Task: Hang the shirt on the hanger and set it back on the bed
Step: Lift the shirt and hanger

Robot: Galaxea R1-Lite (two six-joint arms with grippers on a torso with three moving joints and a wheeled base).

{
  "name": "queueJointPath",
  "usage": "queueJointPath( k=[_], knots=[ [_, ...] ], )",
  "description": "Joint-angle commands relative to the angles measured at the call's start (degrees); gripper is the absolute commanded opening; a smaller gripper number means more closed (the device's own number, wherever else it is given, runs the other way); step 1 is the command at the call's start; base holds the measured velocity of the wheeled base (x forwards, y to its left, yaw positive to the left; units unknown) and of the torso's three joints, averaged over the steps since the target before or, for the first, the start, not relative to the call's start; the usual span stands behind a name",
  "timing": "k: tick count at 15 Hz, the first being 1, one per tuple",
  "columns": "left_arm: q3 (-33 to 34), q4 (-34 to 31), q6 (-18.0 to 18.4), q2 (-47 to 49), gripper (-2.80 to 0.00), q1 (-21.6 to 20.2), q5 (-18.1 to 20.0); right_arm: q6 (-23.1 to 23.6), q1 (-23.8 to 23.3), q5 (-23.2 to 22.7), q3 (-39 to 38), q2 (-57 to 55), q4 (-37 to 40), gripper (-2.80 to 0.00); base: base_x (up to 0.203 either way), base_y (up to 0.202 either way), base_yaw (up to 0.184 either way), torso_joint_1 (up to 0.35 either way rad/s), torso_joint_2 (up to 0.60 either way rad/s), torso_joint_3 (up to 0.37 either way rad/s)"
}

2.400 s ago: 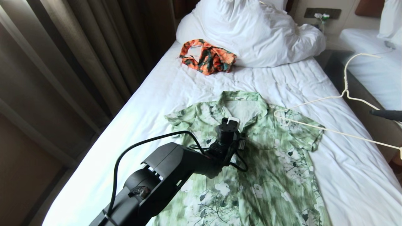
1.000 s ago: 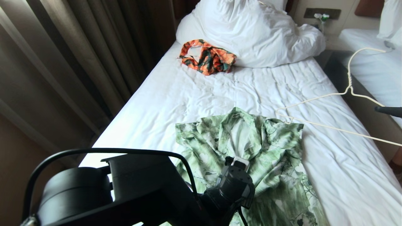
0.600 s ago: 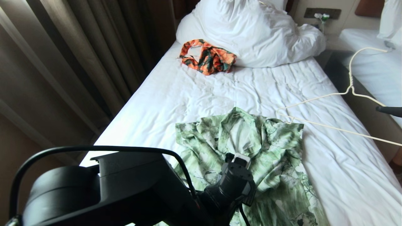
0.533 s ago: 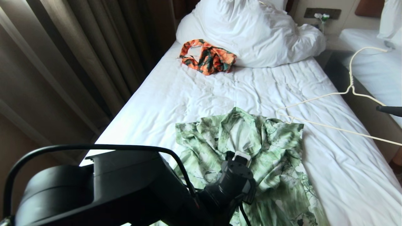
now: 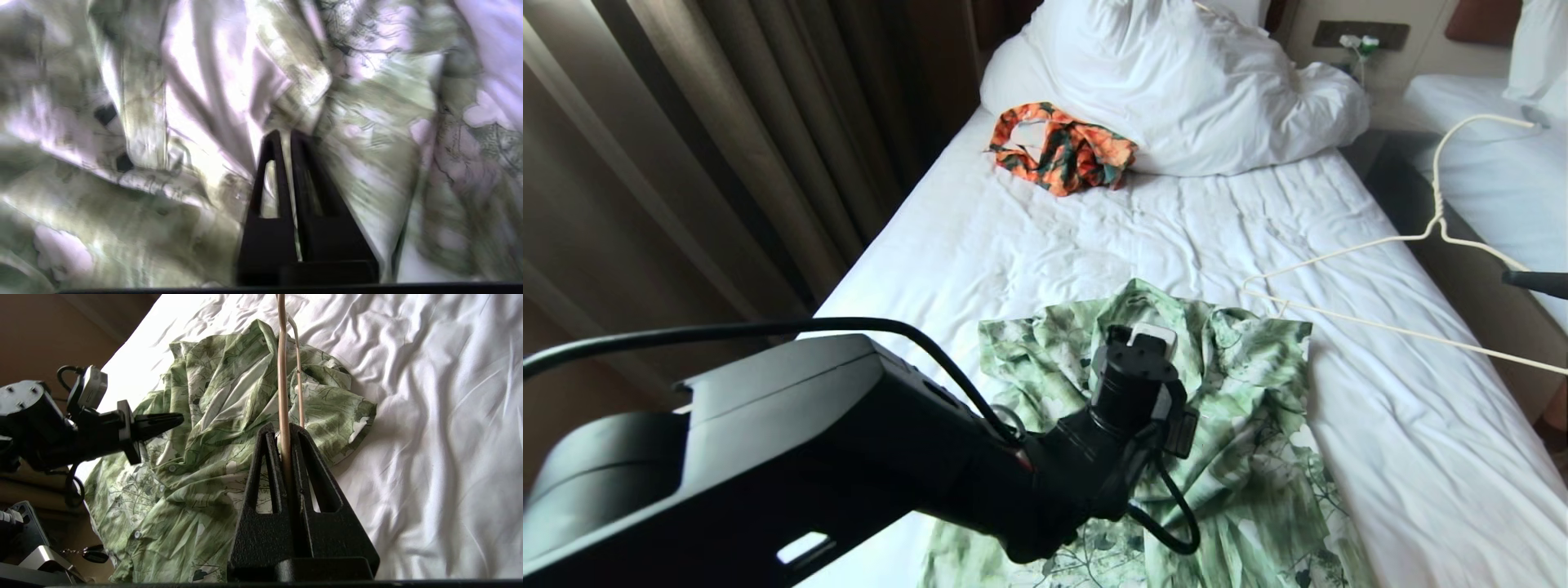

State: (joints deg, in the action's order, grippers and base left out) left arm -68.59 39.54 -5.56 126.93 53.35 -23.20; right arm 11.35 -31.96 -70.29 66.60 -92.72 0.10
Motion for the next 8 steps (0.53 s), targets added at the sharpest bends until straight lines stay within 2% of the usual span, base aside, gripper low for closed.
queueJointPath(
  k=[1, 3, 7, 8],
  knots=[
    [-0.1, 0.2, -1.5, 0.4, -2.8, -2.6, 0.8, 0.1, 0.1, -0.4, 0.0, 0.2, 0.0, -2.8, 0.0, 0.0, 0.0, 0.0, 0.0, 0.0],
    [1.0, -2.7, -6.2, -1.9, -2.8, -5.0, 3.2, 0.0, 0.3, -0.4, 0.0, 0.3, 0.0, -2.8, 0.0, 0.0, 0.0, 0.0, 0.0, 0.0],
    [4.2, -13.0, -18.3, -8.3, -2.8, -6.1, 12.1, -0.1, 2.3, -0.1, -0.4, 0.6, 0.4, -2.8, 0.0, 0.0, 0.0, 0.0, 0.0, 0.0],
    [4.8, -13.5, -19.3, -8.4, 0.0, -6.1, 12.7, -0.1, 2.6, 0.0, -0.6, 0.8, 0.4, -2.8, 0.0, 0.0, 0.0, 0.0, 0.0, 0.0]
  ],
)
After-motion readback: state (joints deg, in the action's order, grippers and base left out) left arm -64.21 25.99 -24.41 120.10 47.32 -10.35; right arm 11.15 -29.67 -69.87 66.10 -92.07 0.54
